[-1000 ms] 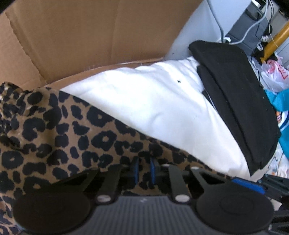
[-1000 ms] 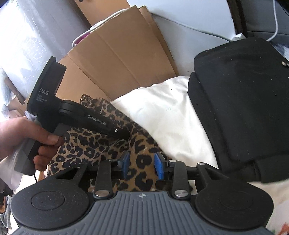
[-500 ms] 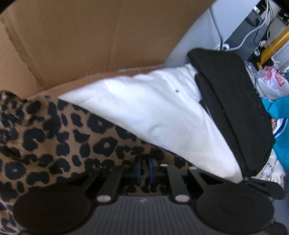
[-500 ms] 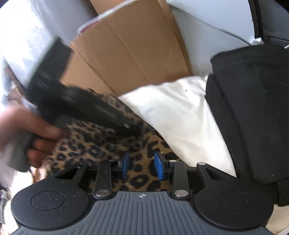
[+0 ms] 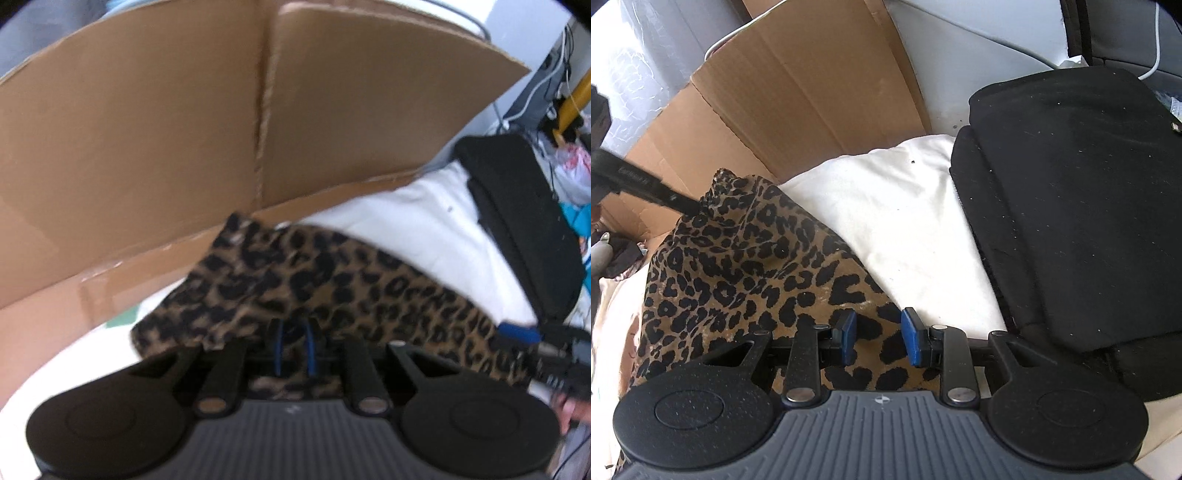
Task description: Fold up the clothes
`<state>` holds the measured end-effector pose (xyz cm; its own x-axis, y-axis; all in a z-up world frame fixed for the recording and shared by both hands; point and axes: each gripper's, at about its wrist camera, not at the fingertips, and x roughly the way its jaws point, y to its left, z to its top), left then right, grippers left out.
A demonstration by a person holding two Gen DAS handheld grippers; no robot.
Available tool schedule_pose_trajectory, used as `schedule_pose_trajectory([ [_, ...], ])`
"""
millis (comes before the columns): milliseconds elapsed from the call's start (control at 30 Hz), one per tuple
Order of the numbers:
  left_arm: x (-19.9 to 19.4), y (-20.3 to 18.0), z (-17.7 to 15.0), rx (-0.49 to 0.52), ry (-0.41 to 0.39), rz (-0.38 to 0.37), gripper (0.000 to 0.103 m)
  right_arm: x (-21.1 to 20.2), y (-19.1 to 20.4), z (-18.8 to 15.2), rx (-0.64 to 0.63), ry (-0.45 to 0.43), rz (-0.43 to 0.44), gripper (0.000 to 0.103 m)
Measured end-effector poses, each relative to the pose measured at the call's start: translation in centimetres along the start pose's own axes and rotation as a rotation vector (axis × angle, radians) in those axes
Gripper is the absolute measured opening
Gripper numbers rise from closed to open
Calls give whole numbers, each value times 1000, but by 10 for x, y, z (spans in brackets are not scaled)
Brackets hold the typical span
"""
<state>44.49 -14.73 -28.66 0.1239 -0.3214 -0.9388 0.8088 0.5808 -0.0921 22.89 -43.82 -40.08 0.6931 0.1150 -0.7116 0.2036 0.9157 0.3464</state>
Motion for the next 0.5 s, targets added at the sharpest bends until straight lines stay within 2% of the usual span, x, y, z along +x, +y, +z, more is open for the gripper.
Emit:
schedule_pose_trajectory([
  [133,13,8,-13,64,40,68,13,-1,0,-1,-10,6,-3,34],
  [233,29,18,-16,83,55,84,3,-1,-2,-1,-17,11,-3,33],
  [367,39,31,-19,40,22,47,3,-1,-5,-2,-36,20,-9,33],
  [500,28,36,-29,-18,-25,34,3,-3,-7,-2,-55,36,-23,33],
])
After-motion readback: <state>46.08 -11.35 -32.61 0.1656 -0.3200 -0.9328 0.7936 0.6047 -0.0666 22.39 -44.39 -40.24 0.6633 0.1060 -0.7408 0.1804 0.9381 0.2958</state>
